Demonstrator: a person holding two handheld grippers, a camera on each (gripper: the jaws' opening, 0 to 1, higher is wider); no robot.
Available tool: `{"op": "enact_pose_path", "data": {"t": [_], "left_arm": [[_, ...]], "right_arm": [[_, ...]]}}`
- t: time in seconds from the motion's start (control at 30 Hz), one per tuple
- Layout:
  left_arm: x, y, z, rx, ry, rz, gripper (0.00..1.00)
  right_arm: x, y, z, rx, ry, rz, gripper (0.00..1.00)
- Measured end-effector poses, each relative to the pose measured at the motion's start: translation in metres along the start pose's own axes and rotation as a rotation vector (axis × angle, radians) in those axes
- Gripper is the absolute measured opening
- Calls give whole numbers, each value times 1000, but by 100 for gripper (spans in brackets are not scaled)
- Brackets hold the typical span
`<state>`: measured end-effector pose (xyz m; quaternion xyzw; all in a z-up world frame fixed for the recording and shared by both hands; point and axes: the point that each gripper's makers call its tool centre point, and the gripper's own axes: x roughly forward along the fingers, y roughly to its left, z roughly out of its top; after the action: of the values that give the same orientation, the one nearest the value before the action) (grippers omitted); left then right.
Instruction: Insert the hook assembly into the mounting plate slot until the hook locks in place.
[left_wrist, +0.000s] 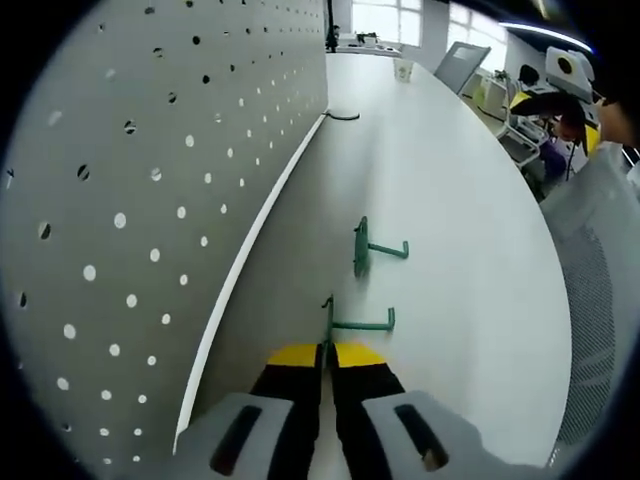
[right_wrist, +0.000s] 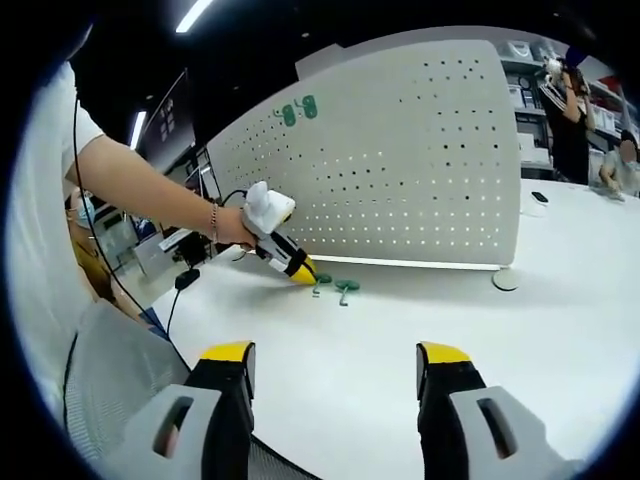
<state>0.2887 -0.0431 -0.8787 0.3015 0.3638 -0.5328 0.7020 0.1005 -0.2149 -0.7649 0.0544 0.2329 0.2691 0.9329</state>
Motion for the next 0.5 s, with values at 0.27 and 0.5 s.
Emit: {"op": "enact_pose_path", "data": {"t": [0.27, 0.5], "left_arm": [[0, 0, 1, 31, 1, 0, 3], [-5, 0, 9, 24, -72, 26, 2]], "right_arm": [[0, 0, 0, -1, 1, -1, 62], [0, -1, 0, 3, -4, -5, 62]]}}
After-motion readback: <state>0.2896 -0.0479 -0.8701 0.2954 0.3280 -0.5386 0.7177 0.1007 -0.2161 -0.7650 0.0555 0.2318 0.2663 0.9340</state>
